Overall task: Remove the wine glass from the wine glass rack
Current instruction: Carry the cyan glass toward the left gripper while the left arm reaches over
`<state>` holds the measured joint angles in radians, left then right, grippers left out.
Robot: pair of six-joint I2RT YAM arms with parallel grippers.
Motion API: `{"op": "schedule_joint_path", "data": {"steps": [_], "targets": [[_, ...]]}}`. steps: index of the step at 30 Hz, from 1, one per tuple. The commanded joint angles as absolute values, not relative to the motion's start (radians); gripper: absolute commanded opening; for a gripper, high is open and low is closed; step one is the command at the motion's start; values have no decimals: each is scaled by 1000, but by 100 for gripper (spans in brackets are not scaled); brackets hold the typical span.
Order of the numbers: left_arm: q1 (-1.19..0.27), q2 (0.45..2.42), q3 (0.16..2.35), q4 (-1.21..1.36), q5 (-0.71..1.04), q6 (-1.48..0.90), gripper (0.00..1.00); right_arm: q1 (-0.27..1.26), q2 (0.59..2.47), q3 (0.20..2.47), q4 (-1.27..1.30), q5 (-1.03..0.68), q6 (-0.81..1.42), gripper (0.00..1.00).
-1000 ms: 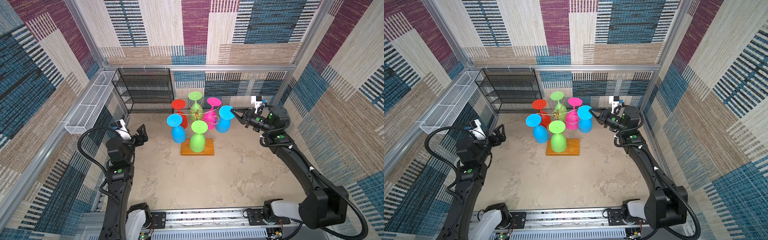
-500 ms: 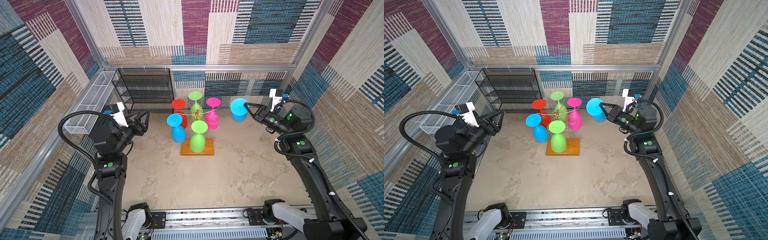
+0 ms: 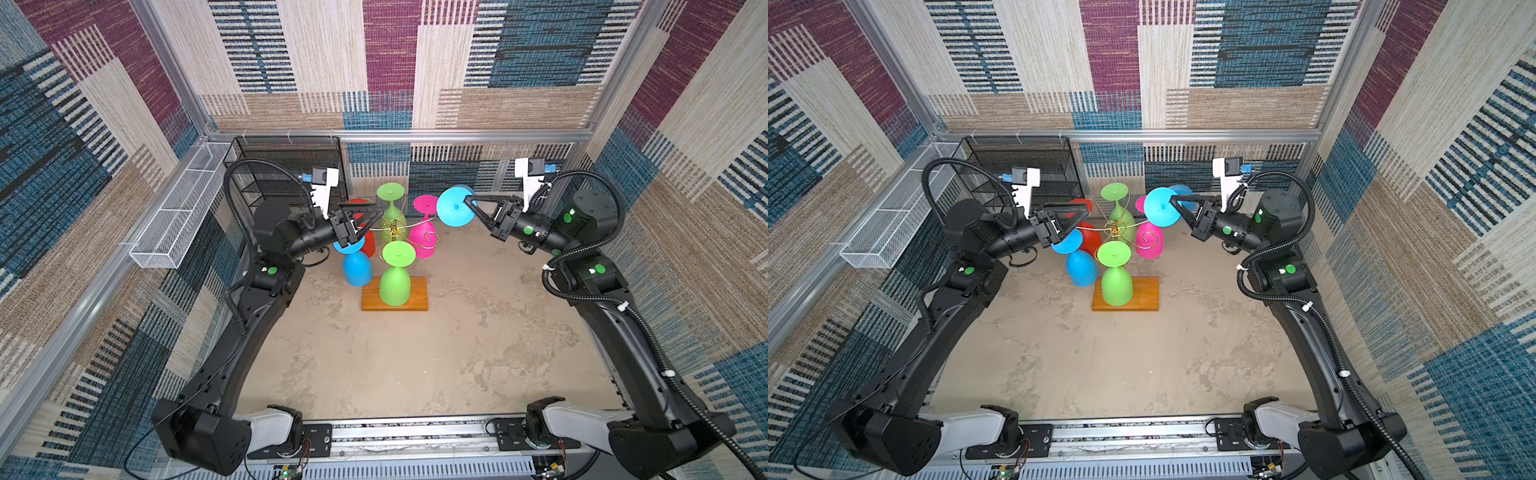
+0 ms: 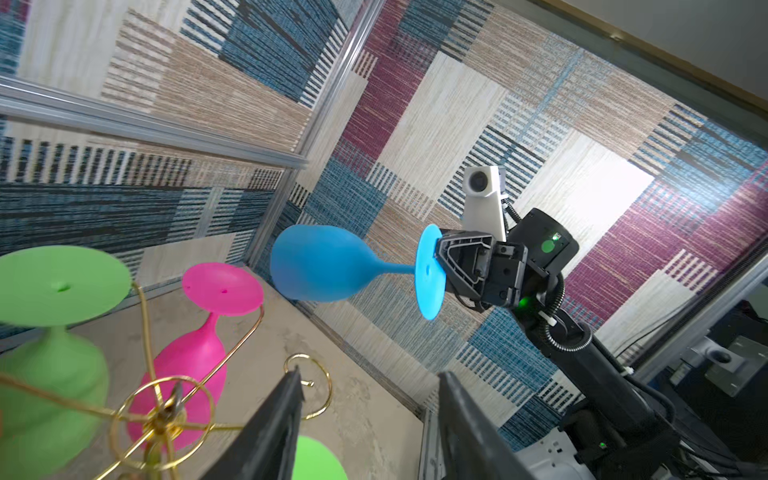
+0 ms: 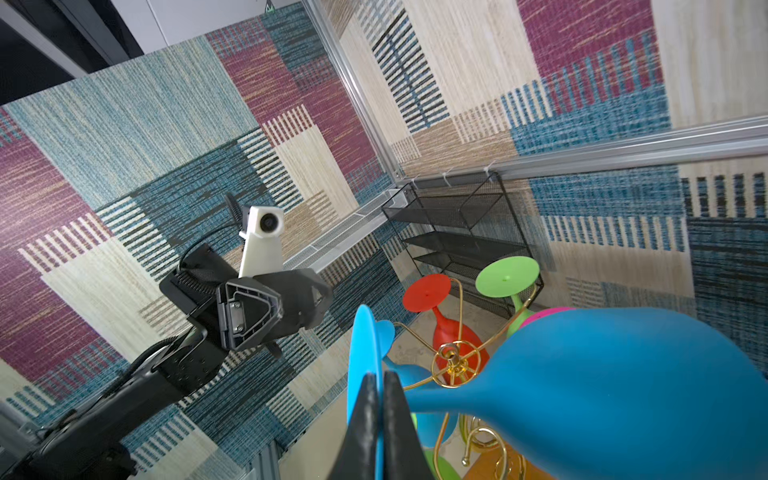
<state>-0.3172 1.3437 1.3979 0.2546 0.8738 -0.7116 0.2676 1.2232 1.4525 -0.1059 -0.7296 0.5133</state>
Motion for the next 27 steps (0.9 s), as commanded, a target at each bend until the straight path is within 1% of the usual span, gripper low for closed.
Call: {"op": "schedule_joint_path", "data": {"steps": [1,11,13,15,19,24,27], "targets": [[-370,1408,1454,368,915,-770,52,288,1233,1467,-91,-773,483,0],[-505,1563,1568,417,897,-795,51,310,1250,1475,-85,-799,481,0],[-523,1585,1583,424,907,-806,49,313,1249,1473,-81,-800,482,0],[-537,1602,1589,440,919,-820,45,313,1247,1470,-78,-796,481,0],[-546,1613,1588,478,933,-858,30,314,1243,1466,-83,-778,477,0],[-549,1608,1580,497,942,-878,1,316,1246,1465,-74,-775,478,0],[-549,1602,1573,517,941,-902,0,316,1248,1466,-74,-771,476,0]]}}
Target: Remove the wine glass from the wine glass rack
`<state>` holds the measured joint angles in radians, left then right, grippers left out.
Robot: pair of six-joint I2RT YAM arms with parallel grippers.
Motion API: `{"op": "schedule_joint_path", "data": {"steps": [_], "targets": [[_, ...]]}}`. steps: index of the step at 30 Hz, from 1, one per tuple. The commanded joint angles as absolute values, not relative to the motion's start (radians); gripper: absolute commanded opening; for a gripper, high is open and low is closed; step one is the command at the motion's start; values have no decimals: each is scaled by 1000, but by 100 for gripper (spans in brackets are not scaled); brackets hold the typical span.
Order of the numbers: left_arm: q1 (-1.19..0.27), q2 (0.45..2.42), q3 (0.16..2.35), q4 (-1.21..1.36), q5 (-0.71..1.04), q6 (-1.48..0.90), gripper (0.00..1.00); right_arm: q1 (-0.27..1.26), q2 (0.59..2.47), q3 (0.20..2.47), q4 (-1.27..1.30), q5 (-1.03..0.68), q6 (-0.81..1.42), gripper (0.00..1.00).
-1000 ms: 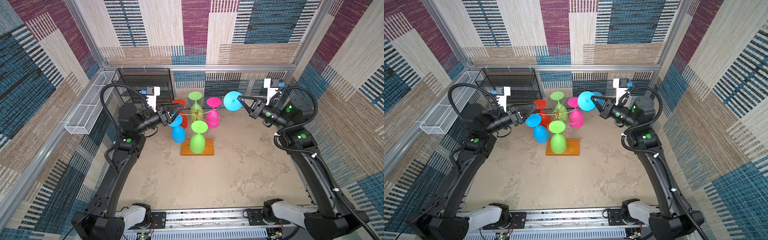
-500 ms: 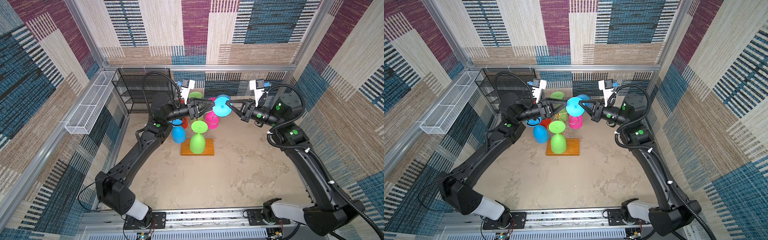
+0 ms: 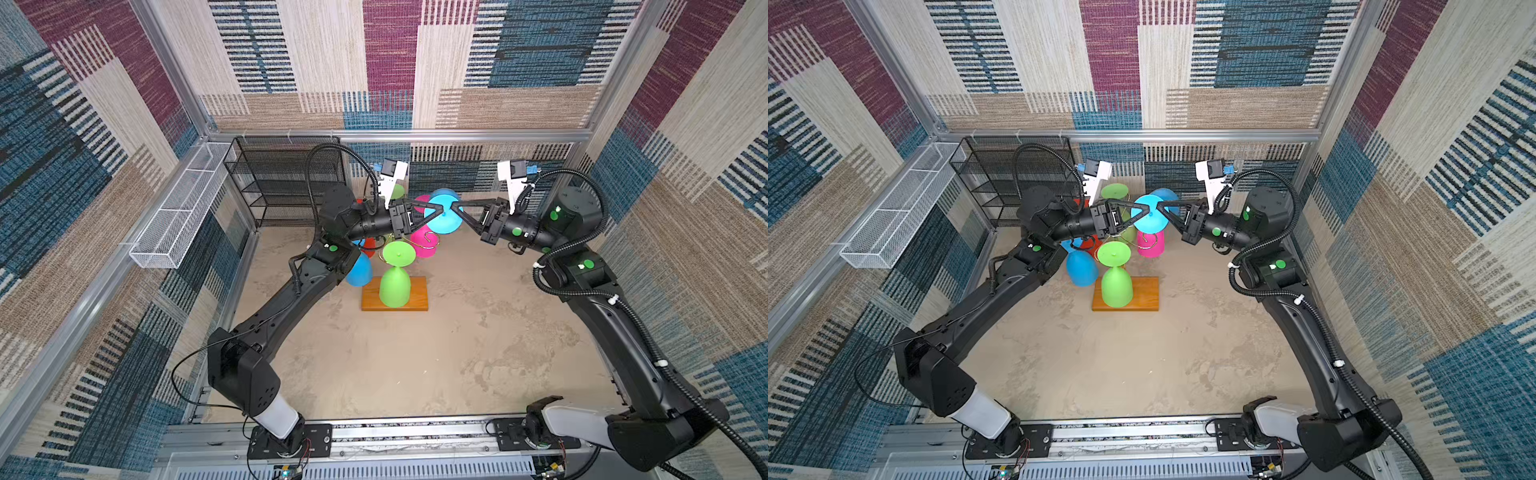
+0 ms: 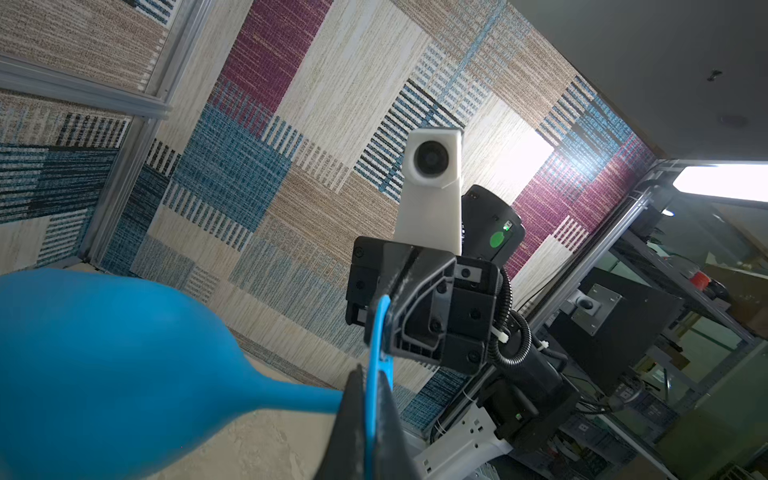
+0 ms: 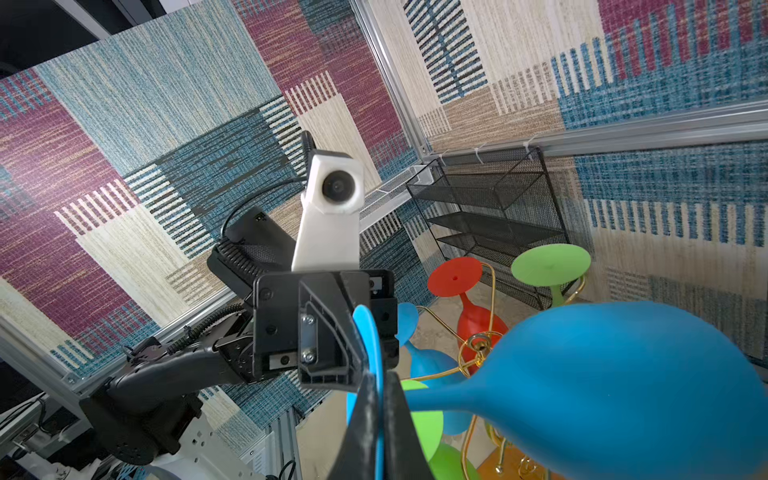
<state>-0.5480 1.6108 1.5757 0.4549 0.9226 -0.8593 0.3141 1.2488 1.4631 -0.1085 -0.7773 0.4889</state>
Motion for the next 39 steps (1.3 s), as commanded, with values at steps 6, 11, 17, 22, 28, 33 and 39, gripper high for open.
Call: {"op": "schedule_joint_path", "data": {"steps": [6,11,17,22,28,33,39], "targets": [[-546,1588,1579,525,895,-983,0,316,1198,1456,-148,-649,371,87],[-538,1569,1593,479,866,-1014,0,316,1053,1293,-73,-457,184,99],[-537,1563,1590,472,862,-1044,0,316,950,1056,118,-373,-24,99],[-536,1562,1582,504,865,-1086,0,332,996,1019,190,-382,-122,99],[-535,1558,1582,507,865,-1106,0,359,1083,1029,260,-385,-197,99],[-535,1556,1581,524,875,-1135,0,369,1152,1077,303,-407,-219,99],[-535,1551,1575,541,879,-1161,0,391,1238,1141,327,-407,-252,99]]}}
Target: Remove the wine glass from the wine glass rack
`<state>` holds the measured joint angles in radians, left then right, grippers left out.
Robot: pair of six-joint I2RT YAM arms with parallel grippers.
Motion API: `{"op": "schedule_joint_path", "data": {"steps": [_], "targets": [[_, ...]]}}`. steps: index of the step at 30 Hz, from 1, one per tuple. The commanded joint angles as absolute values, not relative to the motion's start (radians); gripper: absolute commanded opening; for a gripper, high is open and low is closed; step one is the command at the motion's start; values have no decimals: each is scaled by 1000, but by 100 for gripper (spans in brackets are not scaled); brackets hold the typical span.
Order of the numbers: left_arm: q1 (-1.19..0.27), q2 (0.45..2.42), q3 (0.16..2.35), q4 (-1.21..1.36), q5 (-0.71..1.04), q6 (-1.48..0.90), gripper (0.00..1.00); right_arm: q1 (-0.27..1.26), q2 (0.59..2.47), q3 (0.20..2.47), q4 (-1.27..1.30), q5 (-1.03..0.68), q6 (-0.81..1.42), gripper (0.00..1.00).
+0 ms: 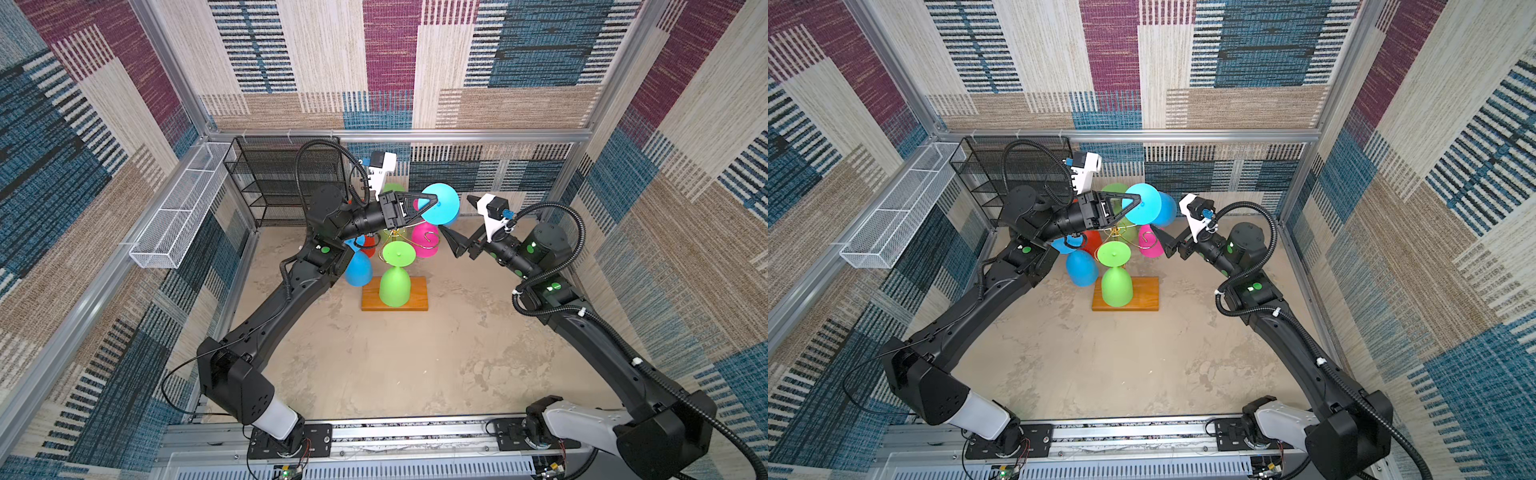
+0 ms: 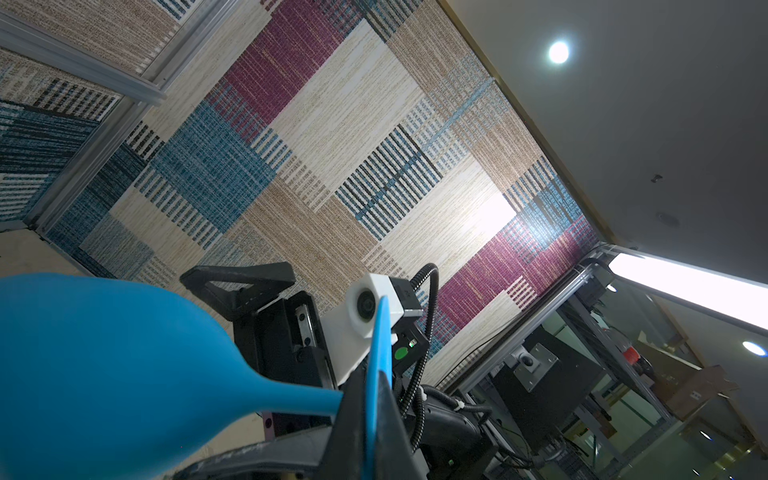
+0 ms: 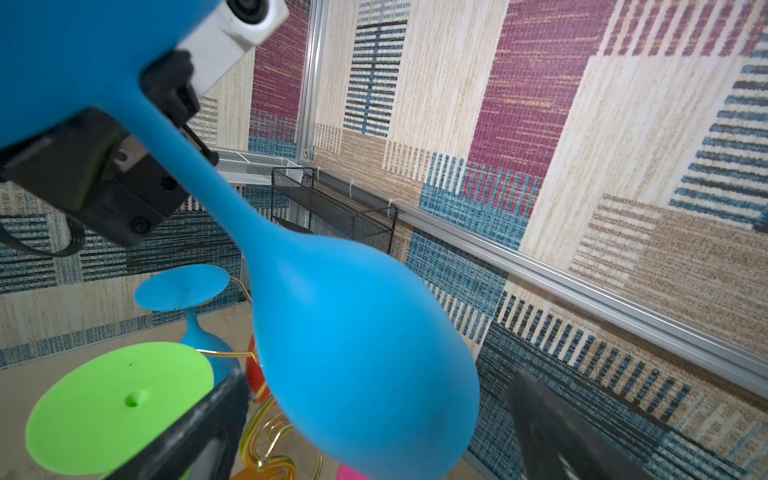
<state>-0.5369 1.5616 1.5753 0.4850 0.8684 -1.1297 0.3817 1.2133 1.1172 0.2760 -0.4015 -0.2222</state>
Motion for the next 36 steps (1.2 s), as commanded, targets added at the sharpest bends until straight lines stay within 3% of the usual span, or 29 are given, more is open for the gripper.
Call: {"op": "schedule_joint_path", "data": {"steps": [1,28,36], "targets": [[-535,1551,1575,541,880,-1163,0,394,1249,1150,329,-406,-257,99],[-531,1545,1588,562,917,-1250,0,434,1367,1225,400,-312,-245,100],[-531,1547,1586,571,920,-1262,0,439,1350,1209,401,-293,-236,88]]}}
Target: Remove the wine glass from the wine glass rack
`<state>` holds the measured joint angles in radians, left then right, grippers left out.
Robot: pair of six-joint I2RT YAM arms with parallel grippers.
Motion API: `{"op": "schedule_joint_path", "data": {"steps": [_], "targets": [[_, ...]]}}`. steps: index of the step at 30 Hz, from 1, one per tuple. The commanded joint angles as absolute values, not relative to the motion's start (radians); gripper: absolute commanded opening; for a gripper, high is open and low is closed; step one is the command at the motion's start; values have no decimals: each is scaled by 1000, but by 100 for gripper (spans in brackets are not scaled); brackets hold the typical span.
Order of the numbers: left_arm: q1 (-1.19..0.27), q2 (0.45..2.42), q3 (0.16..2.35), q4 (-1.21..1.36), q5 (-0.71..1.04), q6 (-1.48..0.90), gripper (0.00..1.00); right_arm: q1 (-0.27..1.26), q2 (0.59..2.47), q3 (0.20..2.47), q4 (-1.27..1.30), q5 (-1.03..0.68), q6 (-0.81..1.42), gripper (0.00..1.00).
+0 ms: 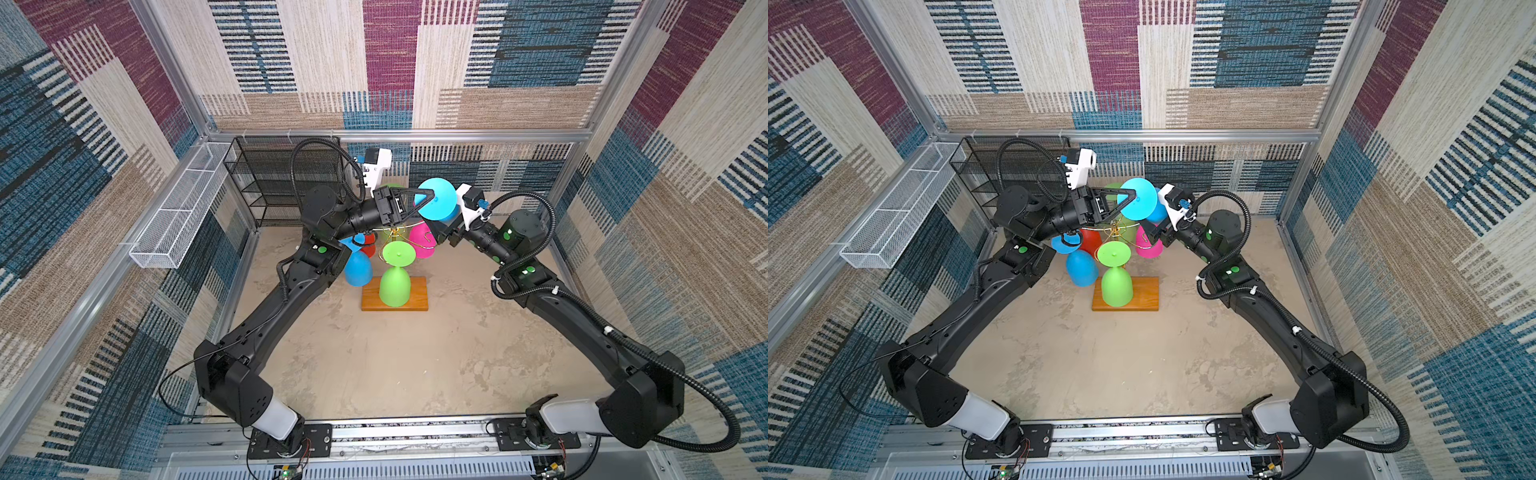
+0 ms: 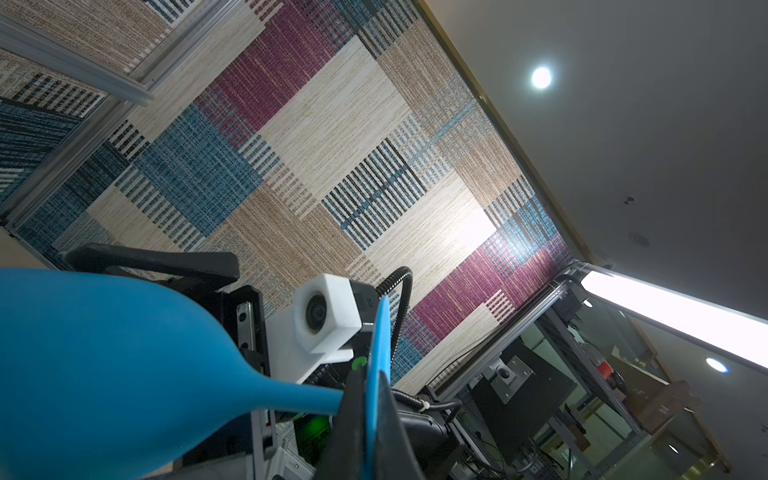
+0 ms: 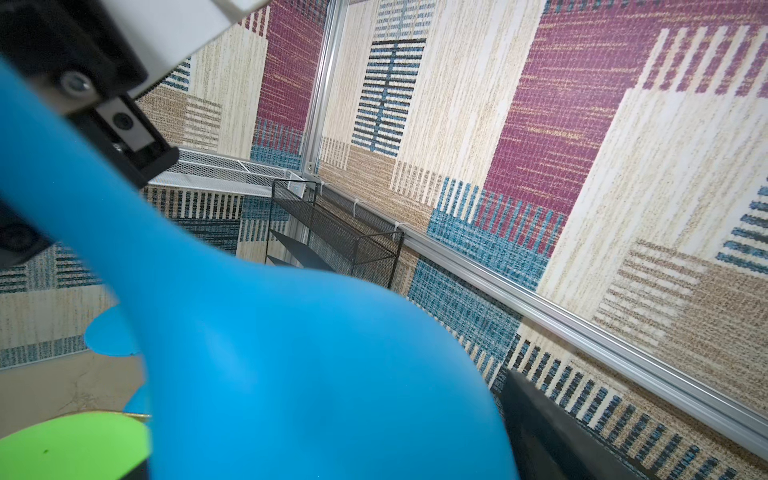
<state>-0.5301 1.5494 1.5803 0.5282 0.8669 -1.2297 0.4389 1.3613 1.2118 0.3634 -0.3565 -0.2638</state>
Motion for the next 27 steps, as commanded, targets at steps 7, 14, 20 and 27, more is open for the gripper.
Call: {"op": "schedule_joint_path", "data": {"steps": [7,14,20,27], "targets": [[-526,1561,1585,601,918,-1284,10,440,1333,1200,362,-296,-242,82],[-516,1565,1542,717,882,-1313,33,443,1305,1204,289,-305,-229,73],[-486,1564,1517,794,837,-1304,35,444,1263,1227,163,-275,-222,67],[-487,1488,1511,495,692,-764,36,443,1214,1318,-102,-239,-187,60]]}}
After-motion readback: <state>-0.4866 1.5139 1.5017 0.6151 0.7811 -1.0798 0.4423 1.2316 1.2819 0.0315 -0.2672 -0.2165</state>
